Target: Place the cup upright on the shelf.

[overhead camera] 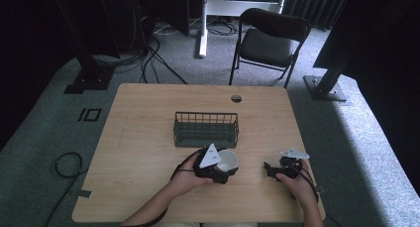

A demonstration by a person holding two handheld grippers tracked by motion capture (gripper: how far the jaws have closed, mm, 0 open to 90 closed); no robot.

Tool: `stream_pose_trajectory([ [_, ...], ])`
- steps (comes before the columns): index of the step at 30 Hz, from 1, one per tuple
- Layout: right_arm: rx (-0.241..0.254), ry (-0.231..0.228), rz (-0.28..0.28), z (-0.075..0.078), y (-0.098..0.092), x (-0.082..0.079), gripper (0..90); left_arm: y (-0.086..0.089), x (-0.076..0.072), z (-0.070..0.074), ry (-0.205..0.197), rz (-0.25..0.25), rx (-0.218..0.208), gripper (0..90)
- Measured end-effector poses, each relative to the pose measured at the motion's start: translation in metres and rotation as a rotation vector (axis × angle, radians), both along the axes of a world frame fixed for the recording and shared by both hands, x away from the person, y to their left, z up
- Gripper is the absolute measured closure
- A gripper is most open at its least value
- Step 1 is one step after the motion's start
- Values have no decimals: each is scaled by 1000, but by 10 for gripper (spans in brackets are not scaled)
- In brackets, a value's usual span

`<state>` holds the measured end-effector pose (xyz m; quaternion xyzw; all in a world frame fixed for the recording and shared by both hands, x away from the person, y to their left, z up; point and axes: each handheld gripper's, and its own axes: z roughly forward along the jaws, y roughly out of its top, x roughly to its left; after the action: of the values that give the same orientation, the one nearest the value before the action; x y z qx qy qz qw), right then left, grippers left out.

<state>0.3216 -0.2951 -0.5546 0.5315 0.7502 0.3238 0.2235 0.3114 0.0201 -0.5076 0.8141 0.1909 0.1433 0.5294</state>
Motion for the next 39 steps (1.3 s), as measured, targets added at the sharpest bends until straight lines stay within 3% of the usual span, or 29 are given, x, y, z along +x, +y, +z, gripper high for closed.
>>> stream_pose_trajectory([
  [7, 0, 0, 0, 0, 0, 0, 103, -1, -2, 10, -8, -22, 2, 202],
  [13, 0, 0, 0, 0, 0, 0, 103, -2, -1, 25, -11, -33, -26, 201],
  [26, -2, -1, 1, 0, 0, 0, 103, 7, 14, 74, -66, 9, -71, 201],
  [39, 0, -1, 0, 0, 0, 0, 103, 23, 36, 106, -106, 86, -102, 201],
])
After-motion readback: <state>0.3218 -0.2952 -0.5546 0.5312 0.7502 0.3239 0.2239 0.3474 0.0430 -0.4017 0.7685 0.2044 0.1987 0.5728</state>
